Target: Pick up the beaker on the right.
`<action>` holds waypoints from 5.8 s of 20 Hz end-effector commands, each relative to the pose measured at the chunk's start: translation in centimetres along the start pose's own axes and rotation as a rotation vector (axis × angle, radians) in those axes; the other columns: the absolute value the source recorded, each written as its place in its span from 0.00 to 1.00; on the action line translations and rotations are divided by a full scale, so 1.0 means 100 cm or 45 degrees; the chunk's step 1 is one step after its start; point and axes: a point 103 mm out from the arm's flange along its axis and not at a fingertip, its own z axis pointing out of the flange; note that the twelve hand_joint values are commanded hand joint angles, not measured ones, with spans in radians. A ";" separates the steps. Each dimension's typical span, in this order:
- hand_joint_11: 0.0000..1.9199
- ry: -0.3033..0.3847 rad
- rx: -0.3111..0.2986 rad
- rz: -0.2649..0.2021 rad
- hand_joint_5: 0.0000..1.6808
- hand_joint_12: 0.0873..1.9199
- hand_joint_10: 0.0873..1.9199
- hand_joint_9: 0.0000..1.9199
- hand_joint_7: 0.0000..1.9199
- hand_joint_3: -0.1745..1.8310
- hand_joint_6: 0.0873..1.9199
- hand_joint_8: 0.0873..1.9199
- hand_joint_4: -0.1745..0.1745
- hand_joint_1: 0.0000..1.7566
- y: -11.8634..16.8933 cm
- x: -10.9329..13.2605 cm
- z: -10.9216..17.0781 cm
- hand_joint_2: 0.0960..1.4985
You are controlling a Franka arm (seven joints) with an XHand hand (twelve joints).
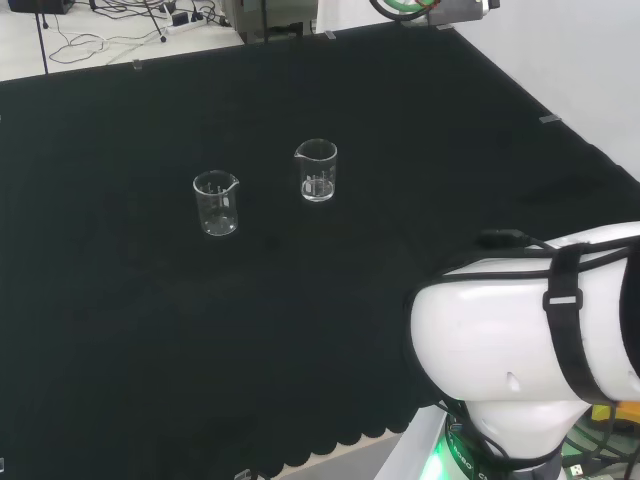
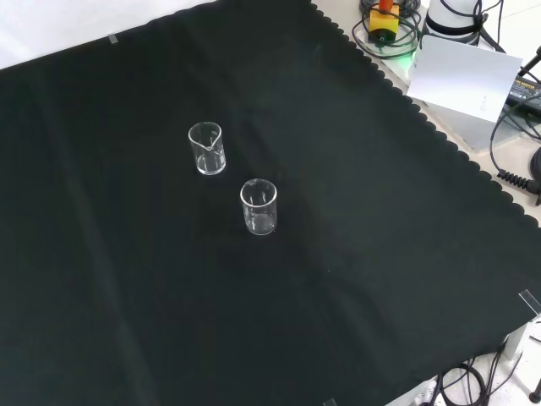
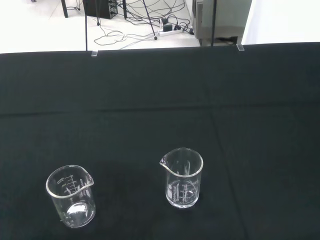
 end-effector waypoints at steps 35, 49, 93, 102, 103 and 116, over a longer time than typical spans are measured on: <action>0.00 0.158 0.124 0.103 0.24 0.69 0.30 0.13 0.07 0.35 0.00 0.24 0.45 0.36 0.159 -0.058 0.111 0.59; 0.00 0.228 0.218 0.102 0.22 0.69 0.30 0.13 0.07 0.35 0.00 0.24 0.46 0.36 0.211 -0.079 0.190 0.56; 0.00 0.471 0.414 -0.182 0.23 0.65 0.31 0.14 0.10 0.36 0.00 0.26 0.50 0.48 0.215 -0.088 0.321 0.32; 0.00 0.557 0.389 -0.218 0.25 0.66 0.29 0.16 0.11 0.39 0.00 0.26 0.48 0.50 0.216 -0.089 0.343 0.31; 0.00 0.568 0.389 -0.225 0.25 0.66 0.29 0.16 0.11 0.39 0.00 0.26 0.47 0.50 0.217 -0.089 0.346 0.31; 0.00 0.680 0.357 -0.326 0.25 0.68 0.29 0.17 0.12 0.34 0.00 0.27 0.44 0.44 0.219 -0.088 0.377 0.30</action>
